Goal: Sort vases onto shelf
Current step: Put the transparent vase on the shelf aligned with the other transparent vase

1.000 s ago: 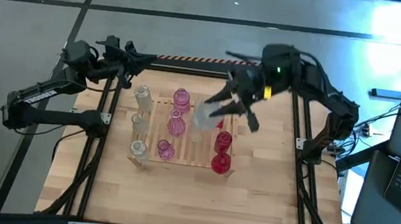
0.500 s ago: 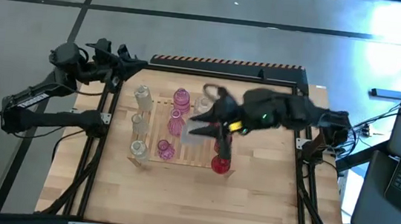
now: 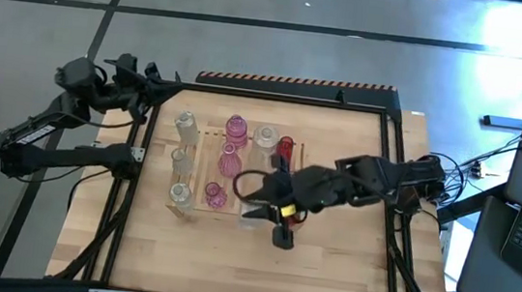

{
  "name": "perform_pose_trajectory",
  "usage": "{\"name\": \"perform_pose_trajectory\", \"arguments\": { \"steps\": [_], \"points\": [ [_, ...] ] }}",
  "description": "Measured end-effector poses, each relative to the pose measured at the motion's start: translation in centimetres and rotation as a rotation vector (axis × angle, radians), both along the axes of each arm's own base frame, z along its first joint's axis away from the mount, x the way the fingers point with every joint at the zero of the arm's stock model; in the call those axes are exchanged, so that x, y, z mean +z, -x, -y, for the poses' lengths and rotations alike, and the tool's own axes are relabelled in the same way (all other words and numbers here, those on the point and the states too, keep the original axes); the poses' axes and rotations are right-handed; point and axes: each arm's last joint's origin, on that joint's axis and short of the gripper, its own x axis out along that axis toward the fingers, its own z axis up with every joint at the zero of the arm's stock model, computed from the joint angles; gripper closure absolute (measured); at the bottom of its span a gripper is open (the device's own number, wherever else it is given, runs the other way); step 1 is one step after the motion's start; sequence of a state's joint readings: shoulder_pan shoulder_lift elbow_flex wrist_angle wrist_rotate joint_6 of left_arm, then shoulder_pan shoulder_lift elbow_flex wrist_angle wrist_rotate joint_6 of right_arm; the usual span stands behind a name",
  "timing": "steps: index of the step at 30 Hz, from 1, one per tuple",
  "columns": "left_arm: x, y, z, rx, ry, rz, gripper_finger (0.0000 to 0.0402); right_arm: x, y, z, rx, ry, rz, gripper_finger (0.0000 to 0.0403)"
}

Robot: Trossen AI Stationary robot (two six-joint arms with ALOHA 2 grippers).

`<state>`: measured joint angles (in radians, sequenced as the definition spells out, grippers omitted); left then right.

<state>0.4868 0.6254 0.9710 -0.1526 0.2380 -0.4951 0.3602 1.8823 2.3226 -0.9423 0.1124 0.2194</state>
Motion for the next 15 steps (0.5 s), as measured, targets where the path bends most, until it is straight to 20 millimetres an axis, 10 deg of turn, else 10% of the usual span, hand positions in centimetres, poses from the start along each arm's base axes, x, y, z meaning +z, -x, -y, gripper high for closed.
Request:
{"name": "perform_pose_trajectory", "arguments": {
  "steps": [15],
  "points": [
    [0.0,-0.1,-0.1,0.015,0.002,0.000,0.0401,-3.1,-2.3,-0.8,-0.219,0.005,-0.080,0.0338]
  ]
}}
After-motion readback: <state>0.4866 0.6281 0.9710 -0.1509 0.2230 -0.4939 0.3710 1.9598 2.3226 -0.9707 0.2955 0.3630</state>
